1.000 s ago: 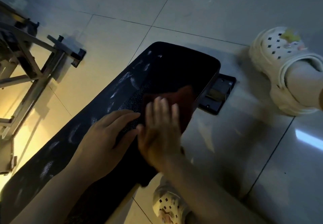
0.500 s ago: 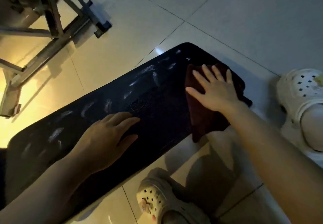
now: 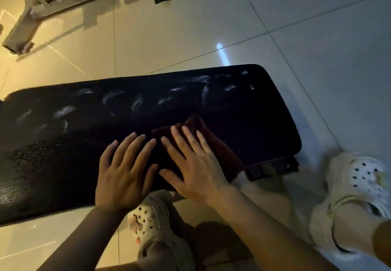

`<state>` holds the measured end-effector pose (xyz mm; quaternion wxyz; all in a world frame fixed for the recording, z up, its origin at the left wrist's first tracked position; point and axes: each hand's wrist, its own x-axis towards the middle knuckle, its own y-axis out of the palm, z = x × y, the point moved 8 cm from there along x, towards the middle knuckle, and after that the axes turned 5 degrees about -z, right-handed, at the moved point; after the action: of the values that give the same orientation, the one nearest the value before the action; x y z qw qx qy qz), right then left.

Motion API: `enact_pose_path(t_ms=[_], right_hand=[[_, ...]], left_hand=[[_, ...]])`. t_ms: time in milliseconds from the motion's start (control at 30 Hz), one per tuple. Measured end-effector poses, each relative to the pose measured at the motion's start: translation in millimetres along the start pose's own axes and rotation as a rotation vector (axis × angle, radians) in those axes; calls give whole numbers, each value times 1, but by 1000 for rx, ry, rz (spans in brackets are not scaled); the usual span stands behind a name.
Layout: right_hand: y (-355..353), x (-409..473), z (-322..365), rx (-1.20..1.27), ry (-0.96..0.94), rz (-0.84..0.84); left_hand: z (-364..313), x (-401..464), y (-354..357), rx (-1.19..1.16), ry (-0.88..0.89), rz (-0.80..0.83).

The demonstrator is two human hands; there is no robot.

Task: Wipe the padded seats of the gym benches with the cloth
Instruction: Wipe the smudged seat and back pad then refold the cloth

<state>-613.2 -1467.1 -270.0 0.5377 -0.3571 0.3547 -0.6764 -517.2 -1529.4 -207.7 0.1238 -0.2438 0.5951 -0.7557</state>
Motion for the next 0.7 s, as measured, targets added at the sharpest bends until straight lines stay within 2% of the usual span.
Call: enact_pose_path(t_ms=[100, 167, 300, 433, 600, 700], right_hand=[[-13, 2, -30, 42, 41, -52], [-23, 0, -65, 6, 156, -106], [-36, -18, -145, -151, 320, -19], [-50, -35, -202, -165, 444, 9], [-51, -28, -185, -142, 447, -34], [-40, -2, -133, -102, 305, -33]], left_hand=[[0, 2, 5, 39, 4, 58], [-1, 1, 5, 53, -1, 76], [-1, 4, 6, 62, -19, 103], [-3, 4, 4, 62, -21, 74], [-11, -5, -3, 19, -64, 63], [-8, -24, -15, -8, -120, 30]])
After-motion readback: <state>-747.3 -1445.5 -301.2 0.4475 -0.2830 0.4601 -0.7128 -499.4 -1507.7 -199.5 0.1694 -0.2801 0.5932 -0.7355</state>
